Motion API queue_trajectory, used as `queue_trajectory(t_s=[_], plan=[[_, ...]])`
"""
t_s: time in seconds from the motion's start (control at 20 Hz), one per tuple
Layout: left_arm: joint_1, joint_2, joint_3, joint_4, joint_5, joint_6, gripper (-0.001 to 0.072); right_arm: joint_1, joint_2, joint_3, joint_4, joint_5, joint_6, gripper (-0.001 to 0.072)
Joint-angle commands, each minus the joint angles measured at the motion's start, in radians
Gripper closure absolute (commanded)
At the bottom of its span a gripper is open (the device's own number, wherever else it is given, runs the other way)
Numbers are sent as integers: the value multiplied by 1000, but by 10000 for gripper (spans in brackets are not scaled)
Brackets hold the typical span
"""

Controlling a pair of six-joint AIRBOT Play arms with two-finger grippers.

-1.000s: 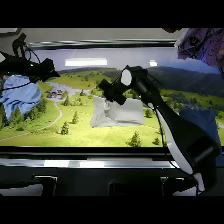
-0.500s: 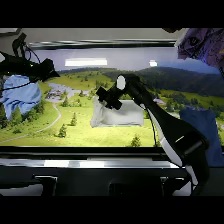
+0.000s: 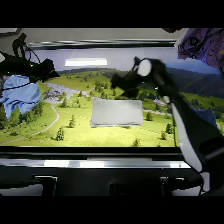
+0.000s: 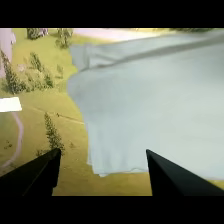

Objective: Fold the clothes and pants, and hang the long-sleeved shirts on hangers.

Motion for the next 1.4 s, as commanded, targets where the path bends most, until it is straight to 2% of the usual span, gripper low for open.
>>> queue_trajectory(t_s=[0.0,0.1,0.25,0.3,0.5,0.7,0.95,1.0,1.05,1.15,1.2,1.25,1.3,1.35], plan=[[2,1,0,0,1,1,689,-224,71,0,0,184,-261,96],[2,1,0,0,1,1,689,-378,71,-27,16,251,-373,95],[2,1,0,0,1,0,689,-567,60,-188,288,209,-550,95],[2,1,0,-1,1,0,689,-600,52,-257,363,189,-613,95],[2,1,0,-9,1,-3,689,-607,1,-488,477,110,-801,96],[2,0,0,-8,2,-3,689,-559,-61,-592,556,13,-904,97],[1,0,0,-8,3,-3,689,-490,-131,-594,577,-47,-935,116],[1,0,0,-8,3,-3,689,-475,-141,-594,582,-56,-936,165],[2,0,0,-8,3,-3,689,-460,-147,-594,583,-65,-936,178],[2,0,0,-8,3,-3,689,-436,-148,-594,584,-91,-936,343],[2,0,0,-8,3,-3,689,-429,-148,-593,589,-100,-936,472],[2,0,0,-8,3,-3,688,-429,-148,-592,608,-100,-938,645],[2,0,0,-8,3,-3,689,-430,-143,-591,640,-100,-942,683],[1,0,0,-8,3,-3,689,-434,-132,-585,656,-109,-947,683]])
